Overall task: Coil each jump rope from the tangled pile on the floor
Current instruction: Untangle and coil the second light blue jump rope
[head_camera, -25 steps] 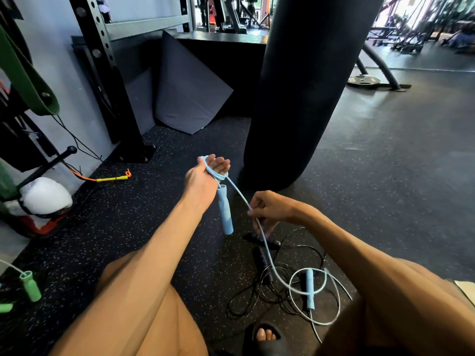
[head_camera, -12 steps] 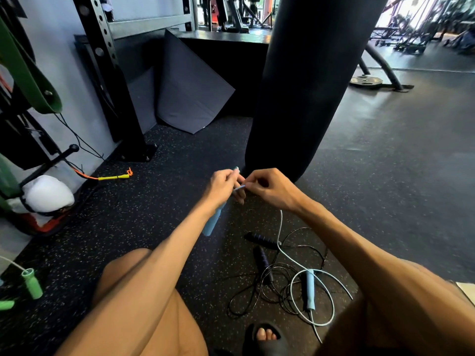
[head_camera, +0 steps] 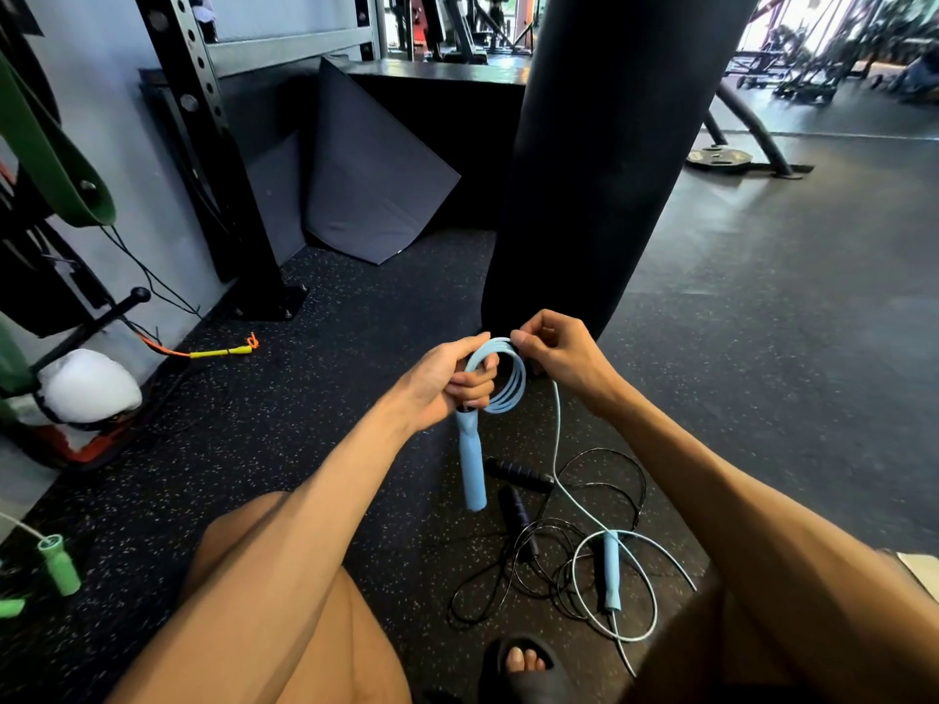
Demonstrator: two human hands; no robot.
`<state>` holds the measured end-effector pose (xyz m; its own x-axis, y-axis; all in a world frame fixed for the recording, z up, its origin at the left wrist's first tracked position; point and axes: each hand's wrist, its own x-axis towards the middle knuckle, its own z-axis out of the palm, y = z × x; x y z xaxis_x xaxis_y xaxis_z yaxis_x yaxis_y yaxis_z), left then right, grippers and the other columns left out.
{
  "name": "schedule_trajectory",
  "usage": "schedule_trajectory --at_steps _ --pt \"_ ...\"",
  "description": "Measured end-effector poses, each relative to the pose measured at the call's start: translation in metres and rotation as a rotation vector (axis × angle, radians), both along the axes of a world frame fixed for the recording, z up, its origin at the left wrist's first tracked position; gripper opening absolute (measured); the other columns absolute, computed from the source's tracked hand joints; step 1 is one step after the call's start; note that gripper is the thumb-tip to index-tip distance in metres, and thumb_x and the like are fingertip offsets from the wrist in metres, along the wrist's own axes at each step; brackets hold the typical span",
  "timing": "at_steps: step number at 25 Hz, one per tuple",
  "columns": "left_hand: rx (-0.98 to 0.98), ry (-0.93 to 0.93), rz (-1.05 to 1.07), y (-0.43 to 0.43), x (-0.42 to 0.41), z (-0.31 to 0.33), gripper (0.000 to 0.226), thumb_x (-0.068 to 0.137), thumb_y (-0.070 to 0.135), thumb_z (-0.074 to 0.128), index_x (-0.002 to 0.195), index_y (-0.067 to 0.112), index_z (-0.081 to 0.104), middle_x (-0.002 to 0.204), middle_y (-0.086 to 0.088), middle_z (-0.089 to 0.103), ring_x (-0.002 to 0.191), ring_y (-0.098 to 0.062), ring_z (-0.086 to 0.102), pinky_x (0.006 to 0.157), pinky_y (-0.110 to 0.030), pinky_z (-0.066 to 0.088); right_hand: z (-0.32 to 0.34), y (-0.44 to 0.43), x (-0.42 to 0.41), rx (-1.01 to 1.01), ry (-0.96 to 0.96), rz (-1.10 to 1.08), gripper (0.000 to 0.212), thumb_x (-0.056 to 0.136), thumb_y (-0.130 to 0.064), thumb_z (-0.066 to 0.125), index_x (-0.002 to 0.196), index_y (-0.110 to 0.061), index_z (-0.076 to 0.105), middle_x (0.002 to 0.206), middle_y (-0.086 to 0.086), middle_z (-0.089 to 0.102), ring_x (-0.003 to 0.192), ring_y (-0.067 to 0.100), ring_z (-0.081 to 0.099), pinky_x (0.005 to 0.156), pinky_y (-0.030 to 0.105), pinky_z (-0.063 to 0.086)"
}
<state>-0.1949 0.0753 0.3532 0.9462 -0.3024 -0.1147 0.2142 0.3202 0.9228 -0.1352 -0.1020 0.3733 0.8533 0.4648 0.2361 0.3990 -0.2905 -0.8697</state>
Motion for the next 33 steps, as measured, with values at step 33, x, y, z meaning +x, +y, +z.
schedule_trajectory --at_steps 33 --pt "0.533 -0.117 0.203 0.002 -0.002 -0.007 0.033 0.105 0.026 0.040 0.083 0.006 0.054 0.051 -0.008 0.053 0.041 -0.018 0.048 0.044 -0.026 0.038 0.012 0.004 -0.008 -0.306 -0.413 0.138 0.008 0.097 -0.020 0.057 0.097 -0.015 0.064 0.091 -0.004 0.064 0.082 0.009 0.061 0.072 0.030 0.053"
